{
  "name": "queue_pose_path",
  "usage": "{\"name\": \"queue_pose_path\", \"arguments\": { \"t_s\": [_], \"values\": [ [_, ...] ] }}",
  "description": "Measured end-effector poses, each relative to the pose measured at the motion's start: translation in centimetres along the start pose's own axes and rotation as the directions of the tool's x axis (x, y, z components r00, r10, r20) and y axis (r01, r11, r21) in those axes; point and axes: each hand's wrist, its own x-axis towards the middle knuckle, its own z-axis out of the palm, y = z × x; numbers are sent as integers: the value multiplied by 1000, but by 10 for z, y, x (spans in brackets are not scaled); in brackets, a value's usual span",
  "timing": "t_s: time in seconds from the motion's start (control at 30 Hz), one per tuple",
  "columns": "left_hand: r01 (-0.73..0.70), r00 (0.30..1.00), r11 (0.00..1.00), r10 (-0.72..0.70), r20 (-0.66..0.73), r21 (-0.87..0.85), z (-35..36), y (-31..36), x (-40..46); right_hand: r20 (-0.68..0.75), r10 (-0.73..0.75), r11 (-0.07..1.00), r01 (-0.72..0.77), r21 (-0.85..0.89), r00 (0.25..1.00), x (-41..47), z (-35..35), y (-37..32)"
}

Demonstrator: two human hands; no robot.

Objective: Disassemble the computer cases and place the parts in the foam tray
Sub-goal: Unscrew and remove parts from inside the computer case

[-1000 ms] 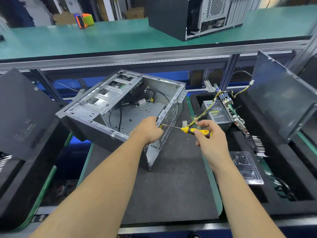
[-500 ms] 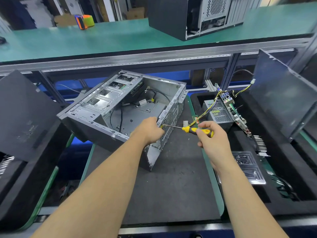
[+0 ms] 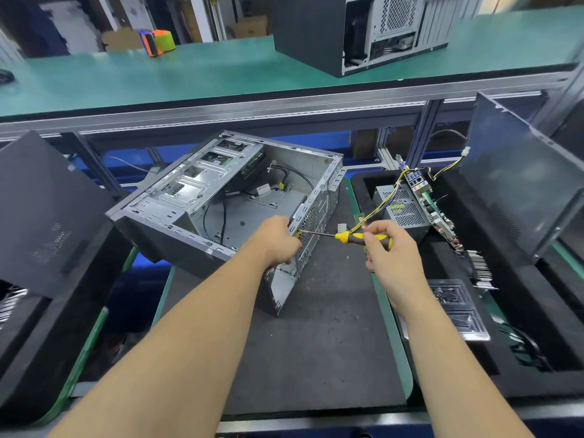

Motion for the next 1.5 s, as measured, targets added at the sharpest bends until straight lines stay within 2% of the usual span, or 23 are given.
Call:
{"name": "queue_pose_path", "arguments": {
  "t_s": [0.17, 0.33, 0.5, 0.73, 0.87, 0.97, 1.2, 1.3, 1.37, 1.47, 1.5],
  "values": [
    [10, 1000, 1000, -9, -30, 23, 2, 1, -2, 39, 16, 998, -19, 64, 999, 0, -2, 0],
    [42, 997, 998, -39, -65, 42, 1, 1, -3, -1, 181, 983, -181, 38, 983, 2, 2, 3],
    [68, 993, 997, -63, -99, 47, 0, 2, -5, -47, 114, 992, -111, 63, 992, 1, 2, 5],
    [59, 993, 998, -56, -104, 29, 2, -1, -2, 2, 123, 985, -122, 123, 992, -1, 1, 6],
    [40, 995, 999, -41, -88, -10, 2, -3, -1, -44, 142, 989, -144, -43, 989, 0, 0, 6],
    [37, 995, 999, -39, -90, -28, 2, -4, -1, -33, 74, 997, -74, 7, 997, -3, -2, 5],
    [26, 996, 999, -30, -88, -42, 1, -3, -2, 62, -24, 997, 28, -67, 998, -6, -9, 8],
    [22, 996, 998, -26, -83, -51, 2, -3, -2, 79, -27, 999, 23, 47, 997, -5, -7, 9],
    [27, 996, 998, -32, -82, -59, 1, -3, -2, 69, 23, 998, -27, 55, 997, -4, -3, 9],
    [32, 996, 998, -37, -86, -62, 1, -3, -2, 19, 215, 977, -215, -10, 976, -2, 0, 10],
    [30, 996, 998, -35, -86, -57, 1, -3, -2, 13, 239, 971, -239, -22, 971, -1, 0, 12]
  ]
}}
